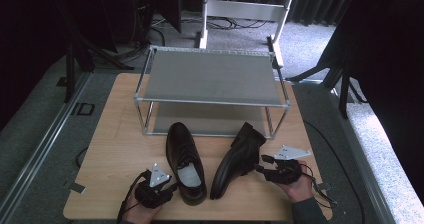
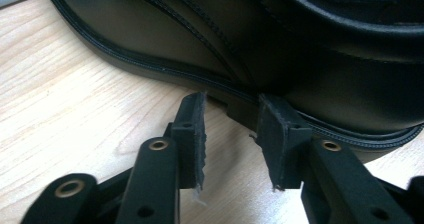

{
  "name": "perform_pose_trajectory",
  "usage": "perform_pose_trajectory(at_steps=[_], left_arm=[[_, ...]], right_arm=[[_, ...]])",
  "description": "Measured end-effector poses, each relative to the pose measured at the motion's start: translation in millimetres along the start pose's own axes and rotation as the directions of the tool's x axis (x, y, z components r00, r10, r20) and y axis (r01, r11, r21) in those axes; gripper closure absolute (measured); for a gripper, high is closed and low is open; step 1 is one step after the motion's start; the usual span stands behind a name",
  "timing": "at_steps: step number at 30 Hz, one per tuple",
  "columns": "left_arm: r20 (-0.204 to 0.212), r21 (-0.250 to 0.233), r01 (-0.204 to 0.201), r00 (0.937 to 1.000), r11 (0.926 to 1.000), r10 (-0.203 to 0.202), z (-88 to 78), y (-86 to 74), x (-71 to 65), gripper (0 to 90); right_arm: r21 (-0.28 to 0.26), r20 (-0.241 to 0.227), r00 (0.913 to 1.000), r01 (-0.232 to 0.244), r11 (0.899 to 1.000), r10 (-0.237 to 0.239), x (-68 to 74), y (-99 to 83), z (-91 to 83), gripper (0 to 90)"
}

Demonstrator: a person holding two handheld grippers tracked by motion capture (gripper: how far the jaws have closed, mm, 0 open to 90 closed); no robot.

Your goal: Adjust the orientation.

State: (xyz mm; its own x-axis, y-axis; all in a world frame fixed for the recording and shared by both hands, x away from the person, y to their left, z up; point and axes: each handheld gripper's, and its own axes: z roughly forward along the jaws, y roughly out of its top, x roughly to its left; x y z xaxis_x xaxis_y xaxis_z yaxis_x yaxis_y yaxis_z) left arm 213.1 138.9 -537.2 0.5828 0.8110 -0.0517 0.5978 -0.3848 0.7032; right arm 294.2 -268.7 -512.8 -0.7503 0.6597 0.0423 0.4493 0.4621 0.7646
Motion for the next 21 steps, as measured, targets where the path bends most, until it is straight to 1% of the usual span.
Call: perform_pose_trajectory(at_steps=[2, 3, 4, 6, 8, 9, 10, 11, 13, 14, 15, 16, 17, 18, 19, 20, 21], left_arm=[[0.002, -0.002, 0.002, 1.0, 1.0, -0.002, -0.3, -0.1, 0.6, 58.6], [-0.004, -0.005, -0.002, 1.0, 1.0, 0.002, -1.1, 0.2, 0.6, 57.9], [-0.012, -0.009, -0.008, 0.9999, 0.9999, 0.008, -1.8, 0.4, 0.5, 56.9], [-0.017, -0.015, -0.01, 0.9998, 0.9998, 0.01, -3.2, 0.8, 0.9, 55.8], [-0.017, -0.023, -0.006, 0.9998, 0.9997, 0.005, -4.1, 0.5, 2.1, 55.3], [-0.017, -0.023, -0.006, 0.9998, 0.9997, 0.005, -4.1, 0.5, 2.1, 55.0], [-0.017, -0.024, -0.004, 0.9999, 0.9997, 0.003, -4.3, 0.3, 2.7, 55.0], [-0.018, -0.023, -0.005, 0.9998, 0.9997, 0.004, -4.2, 0.4, 2.6, 54.8], [-0.021, -0.024, -0.005, 0.9998, 0.9997, 0.005, -3.8, 0.5, 2.3, 54.8], [-0.022, -0.024, -0.006, 0.9997, 0.9997, 0.006, -3.8, 0.5, 2.4, 54.6], [-0.022, -0.024, -0.006, 0.9997, 0.9997, 0.006, -3.8, 0.5, 2.4, 54.4], [-0.024, -0.024, -0.006, 0.9997, 0.9997, 0.006, -3.7, 0.5, 2.6, 54.4], [-0.024, -0.025, -0.006, 0.9997, 0.9997, 0.006, -3.5, 0.5, 2.7, 54.3], [-0.024, -0.025, -0.005, 0.9997, 0.9997, 0.004, -3.4, 0.5, 2.7, 54.3], [-0.025, -0.025, -0.006, 0.9997, 0.9997, 0.005, -3.3, 0.5, 2.6, 54.2], [-0.031, -0.024, -0.008, 0.9995, 0.9997, 0.008, -3.4, 0.5, 2.6, 54.3], [-0.033, -0.024, -0.01, 0.9994, 0.9997, 0.01, -3.5, 0.4, 2.9, 54.2]], right_arm=[[0.012, -0.012, 0.9999, 0.001, 1.0, 0.0, -0.4, 0.1, 2.4, 47.2], [0.014, -0.021, 0.9998, 0.003, 1.0, -0.003, -0.8, 0.2, 3.3, 46.2], [0.025, -0.039, 0.9992, 0.001, 1.0, 0.0, -1.1, 0.7, 5.0, 45.4], [0.037, -0.058, 0.9983, 0.006, 0.999, -0.004, -1.5, 1.5, 8.0, 44.2], [0.049, -0.088, 0.9961, 0.004, 0.999, 0.001, -4.2, 1.9, 13.5, 41.8], [0.049, -0.088, 0.9961, 0.004, 0.999, 0.001, -4.2, 1.9, 13.5, 41.8], [0.042, -0.103, 0.9947, 0.002, 0.999, 0.003, -6.6, 1.9, 16.0, 41.4], [0.019, -0.152, 0.988, -0.028, 0.999, 0.03, -12.9, 3.7, 18.7, 41.2], [0.0, -0.195, 0.9797, -0.045, 0.999, 0.044, -17.7, 5.7, 20.2, 43.1], [-0.008, -0.226, 0.9723, -0.063, 0.998, 0.06, -21.3, 6.9, 21.2, 45.3], [-0.008, -0.226, 0.9723, -0.063, 0.998, 0.06, -21.3, 6.9, 21.2, 45.3], [-0.019, -0.25, 0.9659, -0.074, 0.997, 0.067, -23.4, 7.9, 21.6, 46.5], [-0.021, -0.262, 0.9613, -0.093, 0.995, 0.084, -25.6, 10.1, 21.4, 53.5], [-0.03, -0.268, 0.9595, -0.1, 0.995, 0.088, -26.5, 10.6, 20.3, 58.3], [-0.044, -0.285, 0.9538, -0.112, 0.993, 0.094, -27.8, 10.9, 18.0, 64.9], [-0.064, -0.312, 0.9445, -0.128, 0.99, 0.102, -29.0, 10.8, 15.7, 69.1], [-0.082, -0.324, 0.9404, -0.138, 0.987, 0.105, -29.0, 10.6, 12.7, 72.7]])
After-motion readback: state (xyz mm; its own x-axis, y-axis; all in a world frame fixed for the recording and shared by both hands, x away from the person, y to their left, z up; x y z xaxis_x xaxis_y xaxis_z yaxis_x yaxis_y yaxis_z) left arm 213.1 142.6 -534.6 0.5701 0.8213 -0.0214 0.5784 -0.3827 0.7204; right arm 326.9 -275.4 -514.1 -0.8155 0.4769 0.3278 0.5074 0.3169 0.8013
